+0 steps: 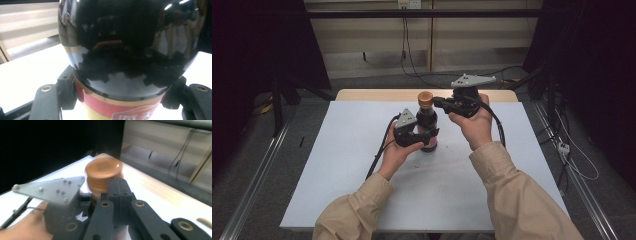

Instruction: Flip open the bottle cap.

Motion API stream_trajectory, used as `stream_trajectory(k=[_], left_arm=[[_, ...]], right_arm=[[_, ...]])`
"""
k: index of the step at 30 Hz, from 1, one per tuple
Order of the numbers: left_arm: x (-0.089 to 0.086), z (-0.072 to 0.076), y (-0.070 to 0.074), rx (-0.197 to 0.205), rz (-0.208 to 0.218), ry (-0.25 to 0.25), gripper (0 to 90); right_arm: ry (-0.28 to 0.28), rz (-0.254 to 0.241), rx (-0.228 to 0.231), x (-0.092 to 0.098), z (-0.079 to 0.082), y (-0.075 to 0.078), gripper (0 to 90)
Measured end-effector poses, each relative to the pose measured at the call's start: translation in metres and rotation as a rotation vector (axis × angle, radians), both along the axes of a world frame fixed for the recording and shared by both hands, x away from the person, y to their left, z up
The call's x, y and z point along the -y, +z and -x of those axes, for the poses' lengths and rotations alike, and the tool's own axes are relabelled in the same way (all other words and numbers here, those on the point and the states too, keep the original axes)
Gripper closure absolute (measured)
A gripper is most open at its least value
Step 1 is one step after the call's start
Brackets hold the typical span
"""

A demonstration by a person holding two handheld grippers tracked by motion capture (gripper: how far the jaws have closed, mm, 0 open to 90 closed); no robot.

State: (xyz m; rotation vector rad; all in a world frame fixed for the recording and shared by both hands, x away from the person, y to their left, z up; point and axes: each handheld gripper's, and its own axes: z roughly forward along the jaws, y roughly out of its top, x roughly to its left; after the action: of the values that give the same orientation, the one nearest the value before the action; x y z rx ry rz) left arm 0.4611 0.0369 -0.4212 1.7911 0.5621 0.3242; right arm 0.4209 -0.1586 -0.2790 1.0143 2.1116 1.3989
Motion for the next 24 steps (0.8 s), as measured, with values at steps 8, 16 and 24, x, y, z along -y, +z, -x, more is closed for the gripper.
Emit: stream_trajectory(k=[8, 16, 24], left_arm=[[0.003, 0.002, 0.000, 0.000, -0.004, -0.007, 31.1], [0.003, 0.002, -0.001, -0.003, 0.004, 0.004, 30.8], [0.005, 0.002, -0.001, 0.004, 0.005, 0.020, 30.6]], right_arm=[[-0.020, -0.004, 0.103, -0.017, 0.010, 0.043, 90.0], [-0.039, -0.026, 0.067, 0.000, 0.012, 0.022, 90.0], [-0.030, -0.035, 0.034, 0.013, 0.015, 0.007, 90.0]])
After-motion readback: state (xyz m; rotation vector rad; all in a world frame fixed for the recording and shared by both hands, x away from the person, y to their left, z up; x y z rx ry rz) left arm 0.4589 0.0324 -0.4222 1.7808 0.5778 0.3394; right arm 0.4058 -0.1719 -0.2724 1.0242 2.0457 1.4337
